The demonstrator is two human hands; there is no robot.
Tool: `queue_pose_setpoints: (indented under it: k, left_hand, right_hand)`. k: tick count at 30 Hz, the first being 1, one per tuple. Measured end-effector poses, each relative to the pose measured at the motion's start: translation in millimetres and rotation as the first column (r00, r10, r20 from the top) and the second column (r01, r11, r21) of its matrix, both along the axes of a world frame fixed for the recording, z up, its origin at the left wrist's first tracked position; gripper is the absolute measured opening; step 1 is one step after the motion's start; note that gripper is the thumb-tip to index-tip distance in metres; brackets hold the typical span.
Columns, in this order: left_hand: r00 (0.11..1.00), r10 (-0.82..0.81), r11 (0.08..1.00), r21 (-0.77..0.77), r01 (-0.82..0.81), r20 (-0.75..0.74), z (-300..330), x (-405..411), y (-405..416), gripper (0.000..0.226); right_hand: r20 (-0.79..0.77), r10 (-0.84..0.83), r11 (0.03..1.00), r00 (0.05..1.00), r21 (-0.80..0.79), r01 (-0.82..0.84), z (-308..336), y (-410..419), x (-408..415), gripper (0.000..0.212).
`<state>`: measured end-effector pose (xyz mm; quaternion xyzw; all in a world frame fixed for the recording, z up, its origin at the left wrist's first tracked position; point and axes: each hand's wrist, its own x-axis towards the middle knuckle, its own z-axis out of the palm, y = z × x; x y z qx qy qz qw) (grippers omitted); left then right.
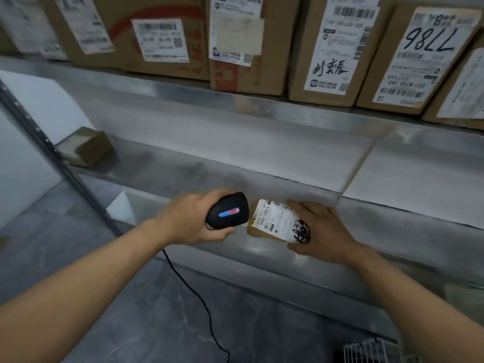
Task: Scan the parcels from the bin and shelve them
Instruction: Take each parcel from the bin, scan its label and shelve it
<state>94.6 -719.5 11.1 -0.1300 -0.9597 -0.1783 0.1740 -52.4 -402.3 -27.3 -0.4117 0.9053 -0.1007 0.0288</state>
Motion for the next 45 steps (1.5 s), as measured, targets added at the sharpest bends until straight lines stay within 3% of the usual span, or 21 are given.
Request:
queue_pose_setpoints:
  k: [6, 13, 20, 25, 32, 40, 45]
  left_hand:
    - [0.949, 0.305, 0.943, 0.164, -0.289, -0.083, -15, 47, -42, 0.073]
    - [0.798, 0.603, 0.72, 0.445, -0.533, -0.02, -24, 86, -88, 0.07]
    - [0.644, 0.764, 0.547, 0.495, -0.675, 0.034, -22, 95, -147, 0.075]
    - [0.569, 0.82, 0.464, 0.51, -0.725, 0.063, -11, 81, -191, 0.077]
    - [0.524, 0.844, 0.397, 0.523, -0.754, 0.115, -11, 61, -248, 0.077]
    - [0.526, 0.837, 0.387, 0.517, -0.763, 0.149, -21, 66, -314, 0.083]
    - [0.572, 0.801, 0.415, 0.523, -0.745, 0.179, -34, 71, -372, 0.075]
  right_hand:
    - [0.13, -0.002, 0.988, 0.992, -0.151, 0.021, -9, -83, 11, 0.108]
    - [0.323, 0.067, 0.911, 0.944, -0.407, 0.074, -20, -201, 15, 0.092]
    - [0.401, 0.189, 0.868, 0.897, -0.496, 0.039, -31, -323, 2, 0.097]
    - [0.424, 0.193, 0.837, 0.885, -0.542, 0.077, -40, -402, -20, 0.106]
    - [0.407, 0.176, 0.805, 0.896, -0.584, 0.108, -34, -483, -24, 0.088]
    - [0.437, 0.104, 0.789, 0.893, -0.583, 0.194, -38, -549, -8, 0.093]
    - [0.492, -0.013, 0.744, 0.87, -0.577, 0.338, -43, -594, 11, 0.096]
